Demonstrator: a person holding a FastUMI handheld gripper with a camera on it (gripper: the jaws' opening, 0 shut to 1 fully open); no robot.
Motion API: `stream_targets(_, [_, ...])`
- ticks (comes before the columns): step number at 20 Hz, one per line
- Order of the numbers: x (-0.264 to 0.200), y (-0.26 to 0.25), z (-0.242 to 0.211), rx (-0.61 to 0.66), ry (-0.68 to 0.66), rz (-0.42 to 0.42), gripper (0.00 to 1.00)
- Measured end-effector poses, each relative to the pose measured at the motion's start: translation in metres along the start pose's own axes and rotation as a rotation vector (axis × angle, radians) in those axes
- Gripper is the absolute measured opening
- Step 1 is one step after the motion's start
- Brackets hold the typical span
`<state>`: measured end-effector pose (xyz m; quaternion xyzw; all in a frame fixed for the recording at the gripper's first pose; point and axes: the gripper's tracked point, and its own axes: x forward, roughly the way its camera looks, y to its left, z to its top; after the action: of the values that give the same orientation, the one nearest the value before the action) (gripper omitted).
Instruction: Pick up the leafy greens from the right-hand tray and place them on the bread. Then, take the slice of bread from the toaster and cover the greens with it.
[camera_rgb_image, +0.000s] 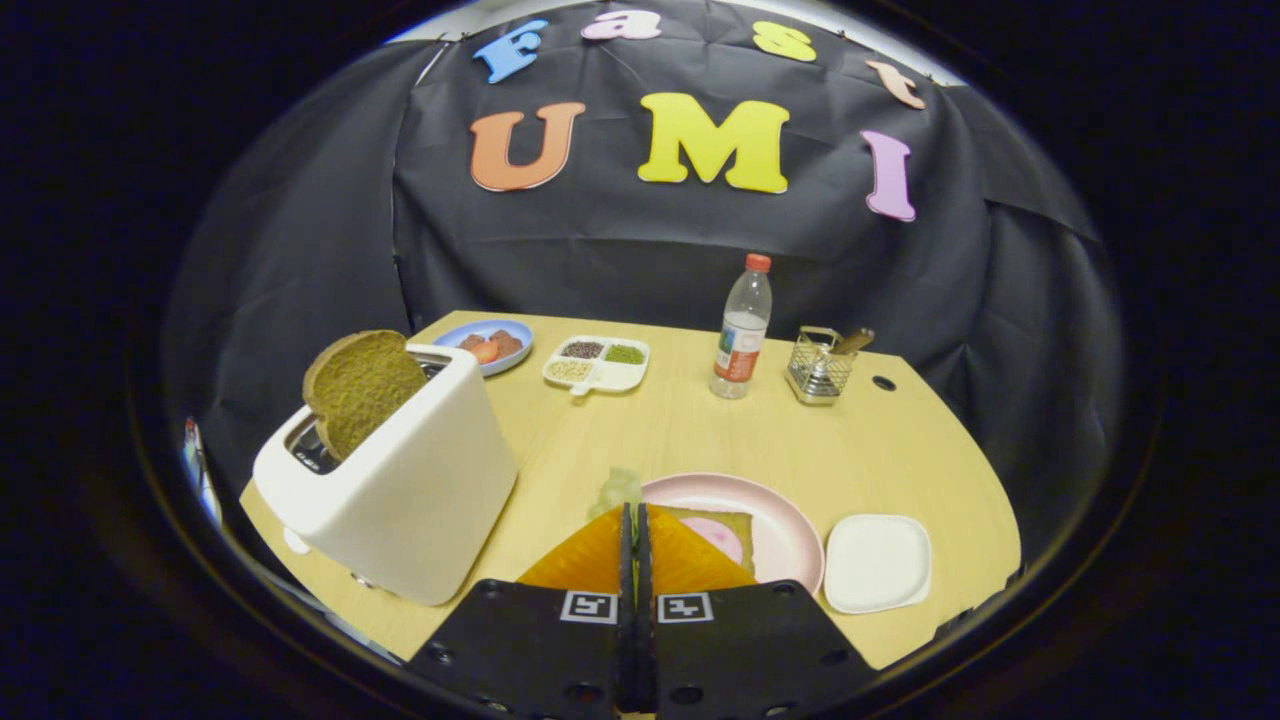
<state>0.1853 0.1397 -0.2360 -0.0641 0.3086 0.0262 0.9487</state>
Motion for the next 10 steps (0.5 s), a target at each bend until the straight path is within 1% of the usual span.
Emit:
stream_targets(6, [0.044, -0.028, -0.016, 0.022, 0.074, -0.021, 0.00])
stream_targets(10, [0.060, -0.041, -0.021, 0.041, 0.080, -0.036, 0.00])
